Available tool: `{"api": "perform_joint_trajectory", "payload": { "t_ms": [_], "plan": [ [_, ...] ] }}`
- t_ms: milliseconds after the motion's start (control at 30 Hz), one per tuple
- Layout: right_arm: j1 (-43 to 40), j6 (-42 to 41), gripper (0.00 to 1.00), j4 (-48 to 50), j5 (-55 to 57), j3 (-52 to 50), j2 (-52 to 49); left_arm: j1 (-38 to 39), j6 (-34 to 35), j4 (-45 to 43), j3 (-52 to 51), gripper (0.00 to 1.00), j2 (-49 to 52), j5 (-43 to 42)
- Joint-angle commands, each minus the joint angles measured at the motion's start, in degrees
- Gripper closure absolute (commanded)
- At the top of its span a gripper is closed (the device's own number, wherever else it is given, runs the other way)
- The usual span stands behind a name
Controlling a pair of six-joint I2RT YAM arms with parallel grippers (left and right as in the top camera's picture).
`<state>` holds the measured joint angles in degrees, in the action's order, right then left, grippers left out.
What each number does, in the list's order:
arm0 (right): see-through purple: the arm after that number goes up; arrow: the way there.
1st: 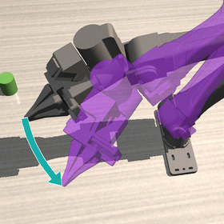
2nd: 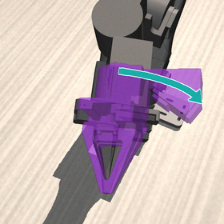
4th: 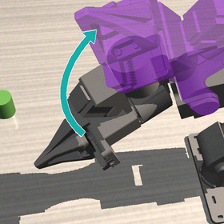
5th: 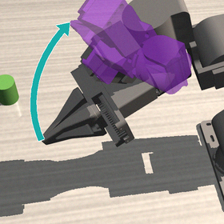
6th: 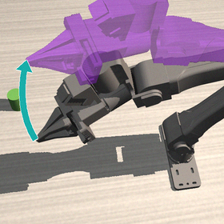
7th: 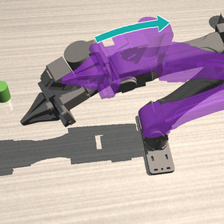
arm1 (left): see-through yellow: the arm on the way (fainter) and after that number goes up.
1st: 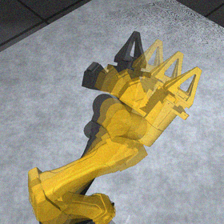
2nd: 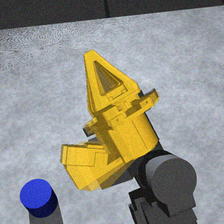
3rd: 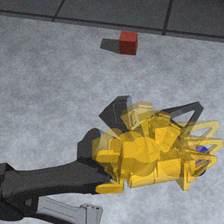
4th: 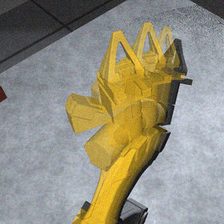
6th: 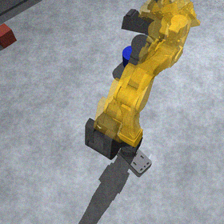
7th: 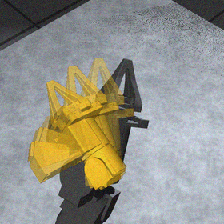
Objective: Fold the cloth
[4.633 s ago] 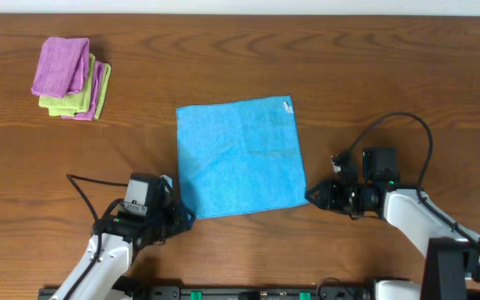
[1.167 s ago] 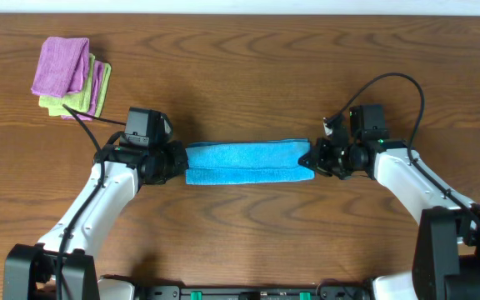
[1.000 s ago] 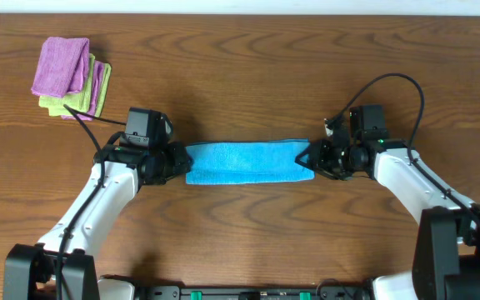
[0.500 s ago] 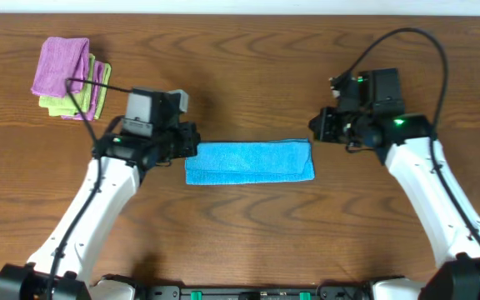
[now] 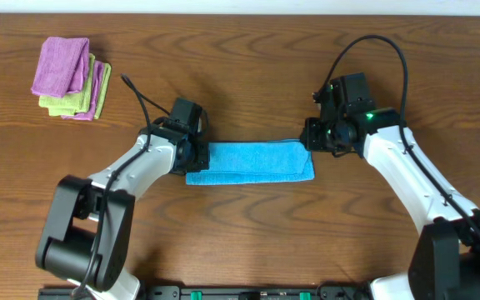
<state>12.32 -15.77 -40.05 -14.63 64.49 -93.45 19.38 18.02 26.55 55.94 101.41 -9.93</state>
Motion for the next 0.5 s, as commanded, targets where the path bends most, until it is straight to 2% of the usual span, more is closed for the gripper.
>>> {"api": "perform_joint_trajectory", "payload": {
  "t_ms": [0,33,100,267,333,467],
  "plan": [
    [-3.61,2.69,0.28,-1.38,0.63,-0.17,-1.7,0.2,1.99,0.2,0.04,0.94,2.29,1.09],
    [-5.49,3.34,0.14,-2.08,-0.42,-0.17,-1.99,0.22,2.54,0.31,0.02,0.94,2.97,0.83],
    [-9.68,6.34,0.01,-2.86,-4.85,-0.24,-2.69,0.44,3.3,0.37,0.02,0.94,4.33,0.33],
    [-17.94,13.75,0.01,-2.58,-22.91,-1.7,-7.26,1.38,3.89,-0.04,0.02,0.94,6.99,-0.28],
    [-17.25,15.19,0.01,-2.56,-25.05,-1.7,-10.71,1.7,3.89,-0.26,0.02,0.94,7.08,-0.44],
    [-14.03,15.19,0.1,-0.61,-27.3,-1.7,-16.63,2.08,3.87,-0.02,0.02,0.94,7.08,-0.63]
  ]
}}
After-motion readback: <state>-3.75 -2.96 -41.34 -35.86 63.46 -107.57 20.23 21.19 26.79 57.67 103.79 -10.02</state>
